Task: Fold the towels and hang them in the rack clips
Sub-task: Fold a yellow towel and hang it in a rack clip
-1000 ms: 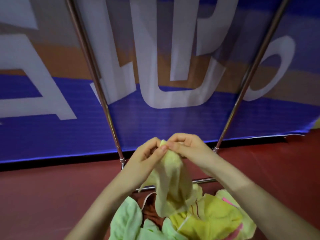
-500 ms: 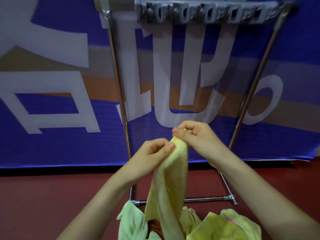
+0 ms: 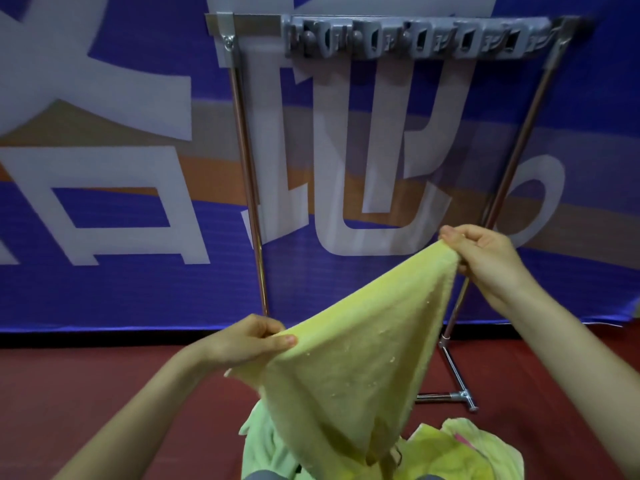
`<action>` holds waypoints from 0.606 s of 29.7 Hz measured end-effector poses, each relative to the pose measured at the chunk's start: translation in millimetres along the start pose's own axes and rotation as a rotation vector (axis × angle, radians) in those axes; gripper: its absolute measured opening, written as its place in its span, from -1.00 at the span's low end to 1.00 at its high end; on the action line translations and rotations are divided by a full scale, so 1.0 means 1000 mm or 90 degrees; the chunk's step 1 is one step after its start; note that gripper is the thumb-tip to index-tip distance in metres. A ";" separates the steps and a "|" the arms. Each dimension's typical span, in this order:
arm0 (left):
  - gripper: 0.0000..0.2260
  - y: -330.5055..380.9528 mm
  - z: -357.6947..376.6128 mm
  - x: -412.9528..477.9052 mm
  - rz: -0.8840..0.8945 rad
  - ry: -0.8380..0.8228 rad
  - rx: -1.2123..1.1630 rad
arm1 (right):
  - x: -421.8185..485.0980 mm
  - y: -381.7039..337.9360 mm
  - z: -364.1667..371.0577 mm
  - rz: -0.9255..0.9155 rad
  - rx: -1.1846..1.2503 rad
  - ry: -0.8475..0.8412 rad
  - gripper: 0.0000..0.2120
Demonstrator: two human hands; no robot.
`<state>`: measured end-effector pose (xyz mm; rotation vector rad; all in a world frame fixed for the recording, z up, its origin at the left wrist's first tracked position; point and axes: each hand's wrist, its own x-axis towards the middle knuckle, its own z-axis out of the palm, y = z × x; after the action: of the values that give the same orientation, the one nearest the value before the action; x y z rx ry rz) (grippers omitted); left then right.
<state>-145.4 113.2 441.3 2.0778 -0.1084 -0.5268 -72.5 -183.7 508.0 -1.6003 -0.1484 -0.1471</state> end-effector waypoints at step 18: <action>-0.85 0.017 0.001 -0.021 0.006 0.249 -0.285 | -0.003 0.036 -0.033 0.081 -0.079 0.112 -0.86</action>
<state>-162.5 108.7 461.5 1.6993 0.2108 -0.1130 -68.4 -217.9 473.7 -1.7063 0.0995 -0.2004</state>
